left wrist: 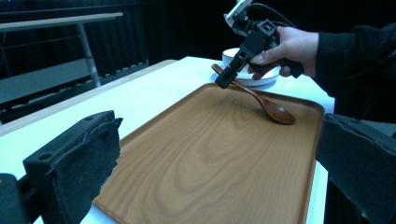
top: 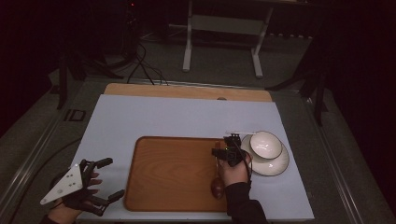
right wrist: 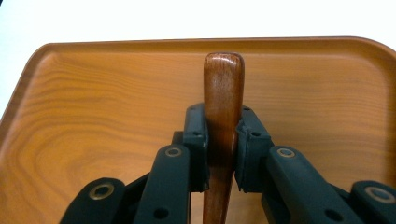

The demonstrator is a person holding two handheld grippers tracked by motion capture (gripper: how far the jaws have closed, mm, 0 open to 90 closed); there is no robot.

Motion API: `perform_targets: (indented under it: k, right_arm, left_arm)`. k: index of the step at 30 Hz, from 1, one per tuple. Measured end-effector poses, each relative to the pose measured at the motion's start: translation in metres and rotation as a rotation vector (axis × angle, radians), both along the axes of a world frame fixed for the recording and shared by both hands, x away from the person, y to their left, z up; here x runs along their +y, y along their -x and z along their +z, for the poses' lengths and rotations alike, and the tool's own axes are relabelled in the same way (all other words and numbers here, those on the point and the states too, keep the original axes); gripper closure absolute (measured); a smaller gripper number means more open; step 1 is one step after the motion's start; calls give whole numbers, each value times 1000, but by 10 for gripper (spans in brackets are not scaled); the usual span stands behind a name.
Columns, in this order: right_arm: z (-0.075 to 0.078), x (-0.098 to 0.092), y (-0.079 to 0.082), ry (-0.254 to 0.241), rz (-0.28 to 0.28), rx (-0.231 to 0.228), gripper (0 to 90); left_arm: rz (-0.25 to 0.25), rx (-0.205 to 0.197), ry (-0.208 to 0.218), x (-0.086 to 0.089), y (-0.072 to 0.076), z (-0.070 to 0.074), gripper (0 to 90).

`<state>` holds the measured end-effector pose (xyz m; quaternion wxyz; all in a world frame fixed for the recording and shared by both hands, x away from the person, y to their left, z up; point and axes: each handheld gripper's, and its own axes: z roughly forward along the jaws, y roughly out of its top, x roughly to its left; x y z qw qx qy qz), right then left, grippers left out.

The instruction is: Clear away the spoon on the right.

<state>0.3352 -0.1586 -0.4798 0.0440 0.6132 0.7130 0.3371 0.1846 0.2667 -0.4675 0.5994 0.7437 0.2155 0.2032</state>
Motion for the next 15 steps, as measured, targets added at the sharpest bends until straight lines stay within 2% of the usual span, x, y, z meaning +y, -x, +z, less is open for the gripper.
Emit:
perform_targets:
  k: [15]
  right_arm:
    - [-30,-4,-7,9,-75,25,775]
  left_arm:
    - [-3,-1,0,0,0,0,0]
